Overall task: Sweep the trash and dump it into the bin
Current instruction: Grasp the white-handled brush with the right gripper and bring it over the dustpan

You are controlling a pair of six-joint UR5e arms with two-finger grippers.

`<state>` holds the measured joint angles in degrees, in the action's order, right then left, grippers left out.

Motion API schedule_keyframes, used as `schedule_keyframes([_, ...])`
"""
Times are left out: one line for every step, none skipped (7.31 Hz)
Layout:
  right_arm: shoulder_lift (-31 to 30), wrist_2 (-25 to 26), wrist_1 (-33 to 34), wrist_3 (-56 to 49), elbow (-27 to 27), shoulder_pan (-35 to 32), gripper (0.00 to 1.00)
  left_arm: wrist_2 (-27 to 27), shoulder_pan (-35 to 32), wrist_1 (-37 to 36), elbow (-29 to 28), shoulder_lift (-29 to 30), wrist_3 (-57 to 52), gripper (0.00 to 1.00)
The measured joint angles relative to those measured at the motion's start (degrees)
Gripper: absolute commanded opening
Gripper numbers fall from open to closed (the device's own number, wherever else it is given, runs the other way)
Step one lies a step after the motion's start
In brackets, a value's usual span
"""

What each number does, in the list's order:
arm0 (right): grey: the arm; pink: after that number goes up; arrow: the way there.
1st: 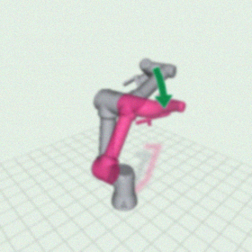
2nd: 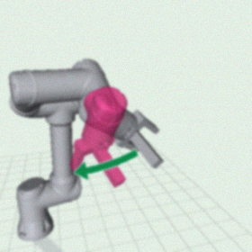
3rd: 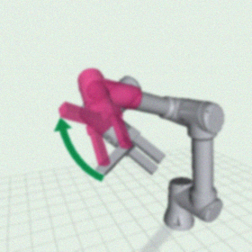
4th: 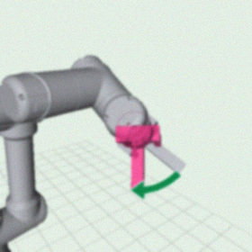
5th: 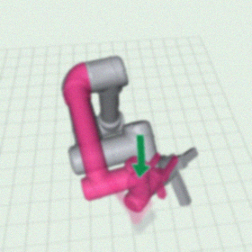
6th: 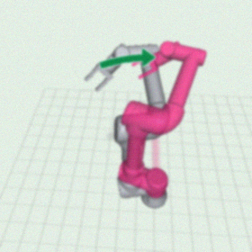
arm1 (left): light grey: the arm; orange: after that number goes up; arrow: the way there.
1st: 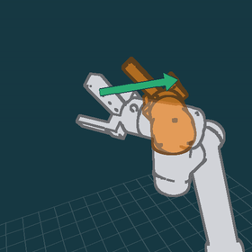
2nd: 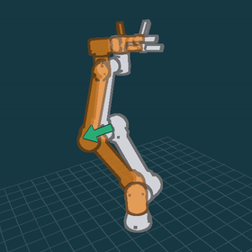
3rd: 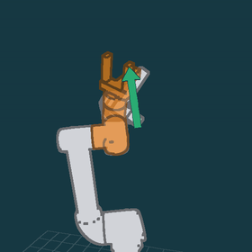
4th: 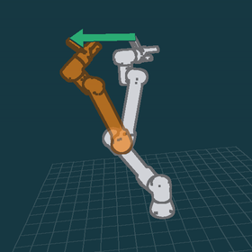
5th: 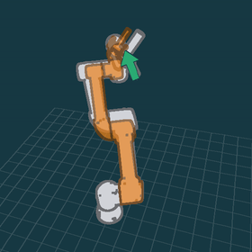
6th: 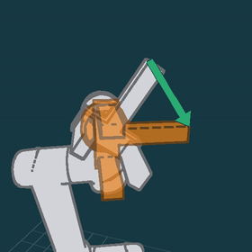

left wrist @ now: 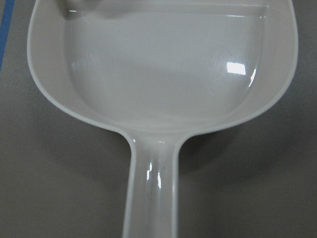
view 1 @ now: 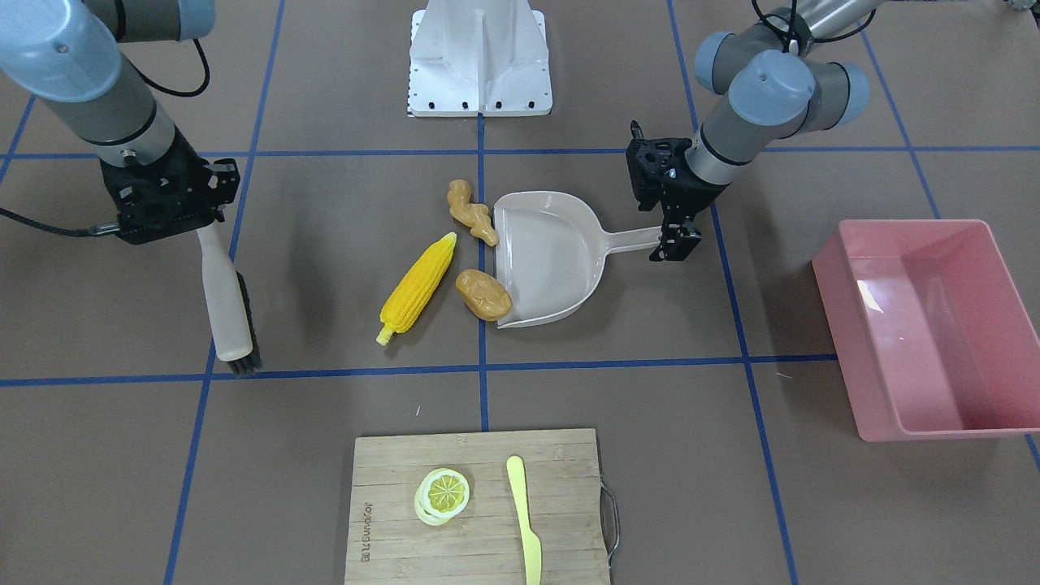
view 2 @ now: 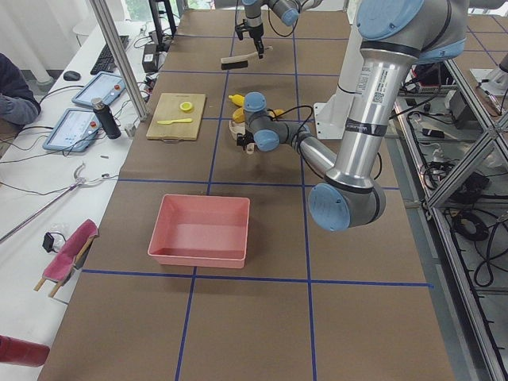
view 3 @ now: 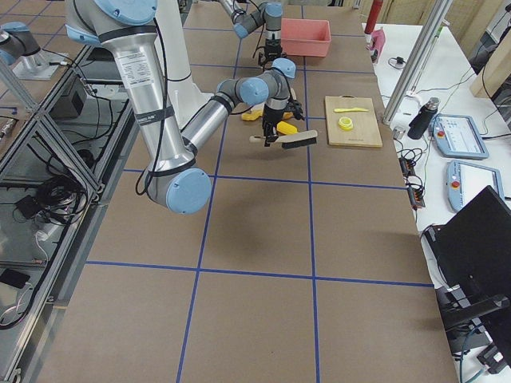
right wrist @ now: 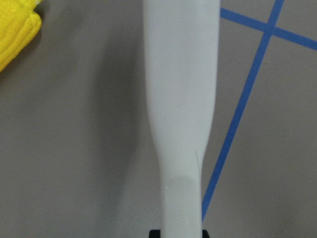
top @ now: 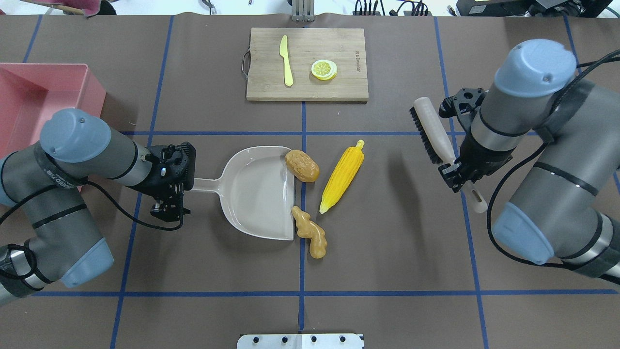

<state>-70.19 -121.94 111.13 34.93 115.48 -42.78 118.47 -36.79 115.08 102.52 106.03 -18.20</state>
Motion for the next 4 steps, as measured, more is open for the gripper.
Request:
schedule_keyframes([1.01, 0.33, 0.13, 3.02, -1.31, 2.17, 0.0, 0.01, -0.05, -0.02, 0.34, -0.02, 0.17, 0.92])
schedule_keyframes([2.38, 0.97, 0.21, 5.36, -3.27, 3.95, 0.0, 0.01, -0.09, -0.03, 0.69, -0.05, 0.24, 0.92])
schedule_keyframes([4.31, 1.95, 0.06, 7.42, -5.69, 5.37, 0.0, -0.02, -0.11, -0.03, 0.99, -0.19, 0.26, 0.92])
schedule_keyframes([6.27, 2.67, -0.33, 9.42, -7.83, 6.67, 0.0, -0.04, -0.12, -0.03, 1.19, -0.37, 0.27, 0.9])
